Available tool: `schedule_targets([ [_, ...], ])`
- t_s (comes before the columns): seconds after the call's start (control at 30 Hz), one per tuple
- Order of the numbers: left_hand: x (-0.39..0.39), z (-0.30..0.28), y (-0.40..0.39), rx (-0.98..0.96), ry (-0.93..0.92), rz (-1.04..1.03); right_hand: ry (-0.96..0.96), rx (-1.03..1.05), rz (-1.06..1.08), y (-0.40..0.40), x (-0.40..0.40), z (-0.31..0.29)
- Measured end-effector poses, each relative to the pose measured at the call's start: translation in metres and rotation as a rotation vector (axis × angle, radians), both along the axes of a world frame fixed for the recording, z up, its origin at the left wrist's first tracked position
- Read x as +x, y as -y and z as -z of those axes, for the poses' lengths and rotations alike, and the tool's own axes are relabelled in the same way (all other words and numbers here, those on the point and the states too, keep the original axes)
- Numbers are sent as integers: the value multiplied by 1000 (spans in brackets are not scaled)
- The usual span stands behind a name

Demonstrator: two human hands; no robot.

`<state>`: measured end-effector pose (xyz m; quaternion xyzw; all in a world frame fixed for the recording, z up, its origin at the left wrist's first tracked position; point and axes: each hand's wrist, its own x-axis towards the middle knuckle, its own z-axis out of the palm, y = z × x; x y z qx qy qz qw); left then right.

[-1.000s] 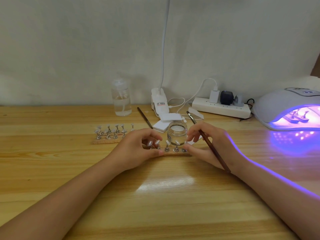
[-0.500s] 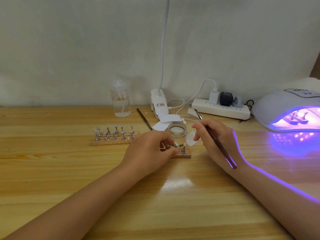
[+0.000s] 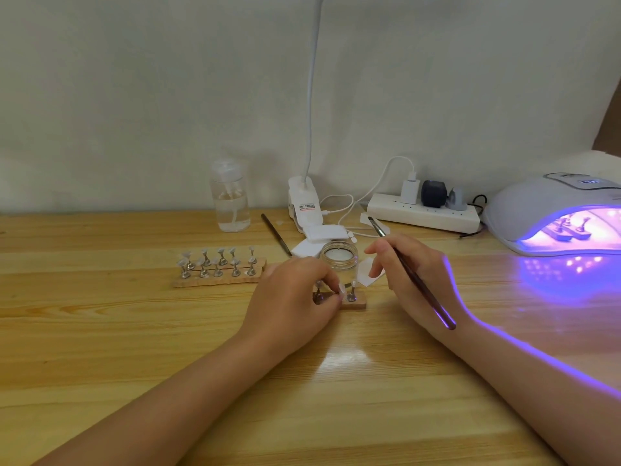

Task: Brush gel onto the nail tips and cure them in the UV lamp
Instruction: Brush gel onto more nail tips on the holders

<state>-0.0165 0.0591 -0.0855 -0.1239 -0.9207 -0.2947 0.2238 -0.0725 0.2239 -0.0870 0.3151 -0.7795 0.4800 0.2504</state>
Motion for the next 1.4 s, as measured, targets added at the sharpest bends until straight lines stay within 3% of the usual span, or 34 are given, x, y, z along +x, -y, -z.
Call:
schedule_targets([
  [0.23, 1, 0, 6, 111, -161, 72, 166, -194, -20, -1, 4, -1],
  [0.43, 0, -3, 20, 394, -167, 77, 230, -381, -21, 2, 2, -5],
  [0.57, -1, 0, 27, 446, -136, 104, 299, -416, -13, 4, 1, -9],
  [0.8, -2, 1, 26, 436, -151, 135, 242, -441, -22, 5, -4, -25],
  [1.17, -2, 1, 25, 439, -121, 104, 127, 98, 153, 27, -39, -50],
  [1.4, -2, 1, 25, 451, -106, 90, 95, 280, 219, 42, -36, -38],
])
